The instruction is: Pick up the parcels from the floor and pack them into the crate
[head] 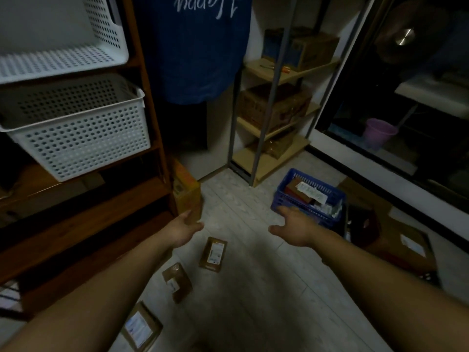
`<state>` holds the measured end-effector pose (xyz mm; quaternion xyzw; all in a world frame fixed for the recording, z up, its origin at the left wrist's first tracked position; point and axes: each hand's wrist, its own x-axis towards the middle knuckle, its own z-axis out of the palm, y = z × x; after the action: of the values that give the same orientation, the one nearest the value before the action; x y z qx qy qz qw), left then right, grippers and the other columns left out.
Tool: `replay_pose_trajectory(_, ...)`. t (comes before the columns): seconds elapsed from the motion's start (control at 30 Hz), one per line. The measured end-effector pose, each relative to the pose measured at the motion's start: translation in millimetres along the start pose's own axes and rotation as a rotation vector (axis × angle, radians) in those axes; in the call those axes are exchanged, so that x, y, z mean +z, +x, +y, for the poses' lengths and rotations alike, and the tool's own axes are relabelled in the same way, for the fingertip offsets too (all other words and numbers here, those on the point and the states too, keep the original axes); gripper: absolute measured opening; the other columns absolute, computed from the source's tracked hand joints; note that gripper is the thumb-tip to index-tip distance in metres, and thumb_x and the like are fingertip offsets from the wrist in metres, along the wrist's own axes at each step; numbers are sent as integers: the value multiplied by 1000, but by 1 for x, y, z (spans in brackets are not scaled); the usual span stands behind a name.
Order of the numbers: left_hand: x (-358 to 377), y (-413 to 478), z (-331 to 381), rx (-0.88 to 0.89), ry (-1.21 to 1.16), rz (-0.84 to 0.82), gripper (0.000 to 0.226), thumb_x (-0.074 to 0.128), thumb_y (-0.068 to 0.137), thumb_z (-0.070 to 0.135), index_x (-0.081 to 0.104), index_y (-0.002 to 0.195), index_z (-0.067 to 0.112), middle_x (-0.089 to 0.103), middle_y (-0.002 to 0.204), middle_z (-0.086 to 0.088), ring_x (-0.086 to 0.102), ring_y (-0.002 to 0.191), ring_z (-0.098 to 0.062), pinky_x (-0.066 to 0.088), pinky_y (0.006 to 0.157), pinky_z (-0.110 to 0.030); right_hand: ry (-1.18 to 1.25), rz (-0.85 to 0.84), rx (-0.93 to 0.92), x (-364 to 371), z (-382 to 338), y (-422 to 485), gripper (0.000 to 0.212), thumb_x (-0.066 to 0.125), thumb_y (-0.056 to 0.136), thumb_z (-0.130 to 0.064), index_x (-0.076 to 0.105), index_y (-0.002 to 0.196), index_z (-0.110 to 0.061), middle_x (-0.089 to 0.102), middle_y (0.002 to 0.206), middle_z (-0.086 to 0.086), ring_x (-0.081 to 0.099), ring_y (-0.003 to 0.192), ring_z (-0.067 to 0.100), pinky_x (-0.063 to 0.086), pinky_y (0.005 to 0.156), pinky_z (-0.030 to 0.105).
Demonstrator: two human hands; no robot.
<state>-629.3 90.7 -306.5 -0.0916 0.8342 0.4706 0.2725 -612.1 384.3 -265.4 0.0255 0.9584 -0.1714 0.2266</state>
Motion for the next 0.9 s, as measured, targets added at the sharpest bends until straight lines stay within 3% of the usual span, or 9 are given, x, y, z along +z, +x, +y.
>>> replay_pose_trajectory(0.1, -8, 30, -2, -65, -28, 26, 71, 57, 89, 39, 21, 148, 20, 30, 151, -8, 36, 133, -30, 33, 108, -41, 3, -30, -8, -12, 4, 46, 76, 53, 87, -54, 23, 148, -20, 27, 152, 7, 34, 134, 25, 31, 107, 32)
replay_pose_trajectory(0.2, -10, 57, -8, -137, -131, 97, 66, 56, 91, 35, 24, 146, 22, 35, 148, -7, 42, 127, -30, 41, 93, -34, -1, -65, -34, -14, 6, 97, 76, 54, 87, -55, 24, 148, -21, 30, 151, 6, 36, 133, 24, 31, 104, 30)
replay_pose_trajectory(0.3, -5, 83, -20, -205, -247, 189, 60, 59, 90, 31, 32, 142, 20, 40, 144, -11, 50, 119, -32, 47, 90, -40, -2, -162, -75, -7, 5, 155, 74, 54, 87, -53, 23, 148, -25, 29, 152, 6, 38, 132, 22, 32, 91, 21)
replay_pose_trajectory(0.43, 15, 118, -31, -307, -384, 278, 65, 60, 89, 29, 30, 144, 12, 39, 144, -16, 49, 120, -34, 46, 93, -38, -21, -282, -231, 8, 9, 243, 47, 59, 88, -45, 43, 130, -31, 45, 141, 5, 49, 87, -6, 36, 64, -3)
replay_pose_trajectory(0.5, 30, 136, -35, -380, -446, 342, 61, 60, 89, 21, 33, 141, 6, 48, 135, -19, 54, 113, -32, 46, 96, -38, -53, -405, -226, 15, 14, 288, 62, 58, 88, -46, 35, 141, -24, 36, 148, 5, 50, 112, 6, 39, 88, 11)
replay_pose_trajectory(0.57, 46, 157, -37, -448, -475, 391, 60, 57, 91, 18, 30, 143, 10, 58, 114, -8, 59, 93, -20, 52, 81, -25, -114, -495, -214, 24, 19, 333, 75, 56, 88, -50, 23, 148, -20, 27, 153, 6, 36, 133, 24, 36, 100, 29)
replay_pose_trajectory(0.6, 54, 168, -41, -483, -481, 402, 59, 57, 91, 19, 30, 143, 10, 58, 111, -6, 59, 93, -19, 51, 79, -21, -139, -521, -220, 31, 24, 355, 77, 56, 87, -52, 21, 149, -20, 25, 154, 6, 34, 134, 26, 35, 101, 31)
replay_pose_trajectory(0.7, 78, 201, -61, -562, -448, 444, 57, 58, 90, 21, 35, 140, 8, 50, 132, -14, 48, 120, -30, 40, 93, -29, -172, -545, -244, 59, 32, 410, 77, 55, 86, -54, 22, 148, -21, 30, 151, 8, 38, 131, 27, 38, 93, 30)
replay_pose_trajectory(0.9, 145, 296, -151, -708, -491, 425, 69, 61, 88, 27, 26, 146, 15, 32, 150, -13, 34, 134, -29, 29, 108, -35, -212, -602, -261, 177, 65, 509, 71, 59, 86, -48, 32, 144, -17, 43, 143, 8, 47, 123, 28, 42, 88, 30)
